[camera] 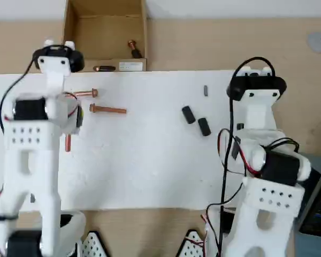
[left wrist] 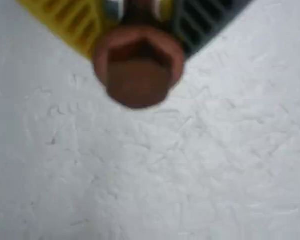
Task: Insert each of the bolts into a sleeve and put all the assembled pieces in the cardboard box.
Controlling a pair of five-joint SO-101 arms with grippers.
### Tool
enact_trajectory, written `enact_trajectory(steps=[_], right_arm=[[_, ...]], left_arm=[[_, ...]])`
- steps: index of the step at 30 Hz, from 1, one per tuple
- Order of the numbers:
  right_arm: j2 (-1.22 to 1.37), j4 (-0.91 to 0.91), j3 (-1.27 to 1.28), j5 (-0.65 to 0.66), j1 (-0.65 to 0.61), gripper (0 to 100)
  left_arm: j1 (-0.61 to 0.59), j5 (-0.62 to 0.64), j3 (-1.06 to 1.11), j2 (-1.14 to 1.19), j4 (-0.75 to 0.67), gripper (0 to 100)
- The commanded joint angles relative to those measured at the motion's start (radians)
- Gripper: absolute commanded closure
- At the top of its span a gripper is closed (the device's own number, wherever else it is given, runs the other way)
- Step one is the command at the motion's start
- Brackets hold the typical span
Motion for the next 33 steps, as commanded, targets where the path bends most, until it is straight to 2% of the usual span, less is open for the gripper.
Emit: enact_trajectory(steps=[1, 8, 16, 24, 27, 33], right_arm=[[-0.019, -0.066, 0.039, -0.009, 0.002, 98.8], [-0.041, -0.143, 0.131, -0.035, -0.051, 98.9], [-0.335, -0.233, 0.335, -0.035, -0.194, 98.9], [-0.547, -0.381, 0.584, -0.035, -0.360, 98.9], [-0.601, -0.425, 0.639, -0.035, -0.438, 98.9], [-0.670, -0.480, 0.717, -0.035, -0.564, 98.9]], left_arm=[[0.041, 0.051, 0.173, -0.176, -0.118, 99], [0.101, 0.245, 0.436, -0.384, -0.293, 99], [0.160, 0.387, 0.574, -0.527, -0.422, 99], [0.166, 0.410, 0.747, -0.691, -0.621, 99], [0.181, 0.425, 0.804, -0.780, -0.657, 99], [0.242, 0.603, 0.907, -0.997, -0.678, 99]])
